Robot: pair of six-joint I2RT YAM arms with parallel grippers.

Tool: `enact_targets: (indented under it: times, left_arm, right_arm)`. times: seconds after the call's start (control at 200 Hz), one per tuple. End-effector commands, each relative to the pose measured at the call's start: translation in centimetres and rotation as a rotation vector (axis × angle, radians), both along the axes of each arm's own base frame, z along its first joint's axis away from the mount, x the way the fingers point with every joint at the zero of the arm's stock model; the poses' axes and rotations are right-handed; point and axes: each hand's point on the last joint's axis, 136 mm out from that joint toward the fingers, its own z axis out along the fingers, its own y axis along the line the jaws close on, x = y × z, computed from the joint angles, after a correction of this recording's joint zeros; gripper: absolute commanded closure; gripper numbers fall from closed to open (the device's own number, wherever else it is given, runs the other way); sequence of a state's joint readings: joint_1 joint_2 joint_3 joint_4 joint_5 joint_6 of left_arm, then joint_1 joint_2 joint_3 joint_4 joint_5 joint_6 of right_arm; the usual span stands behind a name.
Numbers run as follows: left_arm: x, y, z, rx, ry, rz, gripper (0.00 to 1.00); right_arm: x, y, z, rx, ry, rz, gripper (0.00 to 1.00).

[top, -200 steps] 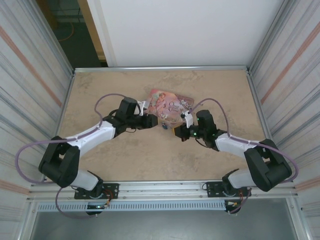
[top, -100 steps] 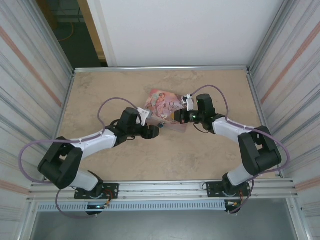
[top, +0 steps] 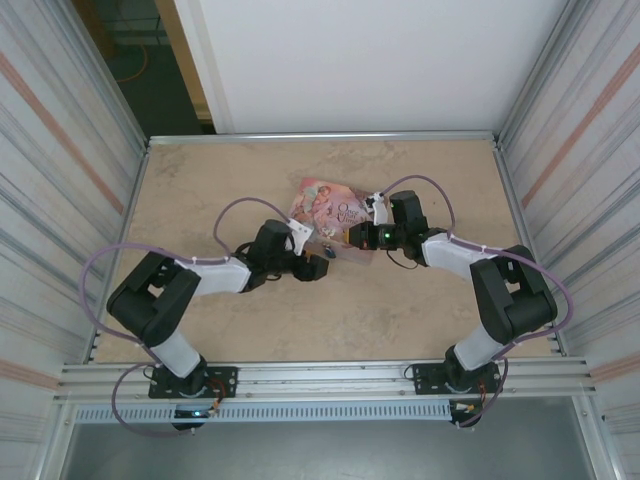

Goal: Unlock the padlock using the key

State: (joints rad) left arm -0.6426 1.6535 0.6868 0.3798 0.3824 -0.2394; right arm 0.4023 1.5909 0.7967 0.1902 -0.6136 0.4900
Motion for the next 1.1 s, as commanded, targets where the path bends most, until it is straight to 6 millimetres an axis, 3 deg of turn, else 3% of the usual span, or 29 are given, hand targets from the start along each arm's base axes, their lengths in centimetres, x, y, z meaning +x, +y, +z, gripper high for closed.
enact_targets:
  times: [0.0, 0.656, 1.097]
  left_arm:
    - [0.4, -1.1, 0.3, -0.016, -0.052, -0.041, 0.35]
    - [4.1, -2.1, -1.5, 0.012, -0.079, 0.043, 0.43]
    - [4.0, -0.7, -0.3, 0.030, -0.129, 0.096, 0.44]
  right_arm:
    - [-2.1, -1.1, -4.6, -0.095, 0.149, -0.035, 1.00]
    - [-2.3, 0.4, -3.9, -0.106, 0.125, -0.008, 1.00]
    - [-2.3, 0.4, -3.7, -0.112, 0.115, -0.007, 1.00]
